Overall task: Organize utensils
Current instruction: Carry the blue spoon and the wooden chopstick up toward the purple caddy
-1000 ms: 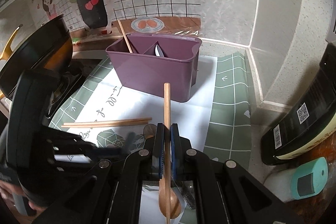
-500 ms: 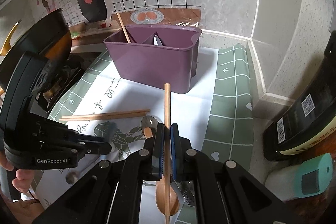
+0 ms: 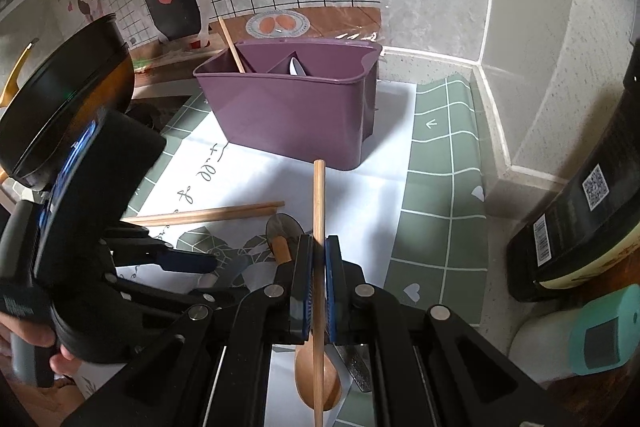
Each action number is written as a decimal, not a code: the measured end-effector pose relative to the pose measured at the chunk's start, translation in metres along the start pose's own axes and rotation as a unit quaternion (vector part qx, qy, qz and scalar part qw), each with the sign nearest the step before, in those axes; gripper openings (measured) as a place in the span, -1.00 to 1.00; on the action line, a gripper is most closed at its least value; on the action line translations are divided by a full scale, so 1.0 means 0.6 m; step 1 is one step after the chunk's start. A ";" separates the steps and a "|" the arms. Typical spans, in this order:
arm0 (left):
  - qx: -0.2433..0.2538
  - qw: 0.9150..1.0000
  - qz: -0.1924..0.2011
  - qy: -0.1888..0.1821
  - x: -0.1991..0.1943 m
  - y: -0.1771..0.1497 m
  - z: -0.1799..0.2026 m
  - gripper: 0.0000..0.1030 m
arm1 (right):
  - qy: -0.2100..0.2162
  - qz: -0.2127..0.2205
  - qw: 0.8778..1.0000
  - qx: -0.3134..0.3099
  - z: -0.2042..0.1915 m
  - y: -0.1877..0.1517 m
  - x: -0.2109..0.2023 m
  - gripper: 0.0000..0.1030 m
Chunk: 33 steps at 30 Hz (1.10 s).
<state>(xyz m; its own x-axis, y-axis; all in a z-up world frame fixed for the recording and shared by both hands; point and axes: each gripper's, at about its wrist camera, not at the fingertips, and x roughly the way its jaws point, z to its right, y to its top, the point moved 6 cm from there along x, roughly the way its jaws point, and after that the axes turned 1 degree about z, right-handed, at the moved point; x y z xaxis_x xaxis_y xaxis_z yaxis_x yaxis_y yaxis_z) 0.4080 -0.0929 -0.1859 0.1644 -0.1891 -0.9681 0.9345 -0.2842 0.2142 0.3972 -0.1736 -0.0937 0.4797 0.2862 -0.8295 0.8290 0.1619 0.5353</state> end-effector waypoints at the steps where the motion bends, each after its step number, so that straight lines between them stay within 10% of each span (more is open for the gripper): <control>1: 0.015 1.000 0.014 0.007 -0.001 -0.002 0.002 -0.50 | 0.002 0.000 1.000 0.002 0.000 -0.001 0.000 -0.90; 9: 0.026 0.990 0.135 -0.010 -0.073 -0.040 -0.028 -0.89 | 0.027 0.014 0.999 0.012 -0.024 -0.003 -0.005 -0.90; 23: -0.060 0.981 0.180 -0.038 -0.144 -0.081 -0.139 -0.90 | 0.057 -0.060 0.996 0.030 -0.055 -0.013 0.068 -0.47; 33: -0.094 0.977 0.187 -0.050 -0.164 -0.100 -0.176 -0.90 | 0.030 -0.105 0.994 0.006 -0.114 -0.013 0.147 -0.57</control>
<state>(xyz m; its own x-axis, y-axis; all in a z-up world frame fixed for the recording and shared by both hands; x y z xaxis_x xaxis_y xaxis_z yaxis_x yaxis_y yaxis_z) 0.3688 0.0422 -0.1172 0.4821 -0.3407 -0.8071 0.8582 -0.0015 0.5133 0.4134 -0.0852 -0.1604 0.2776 0.3022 -0.9119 0.9130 0.2123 0.3482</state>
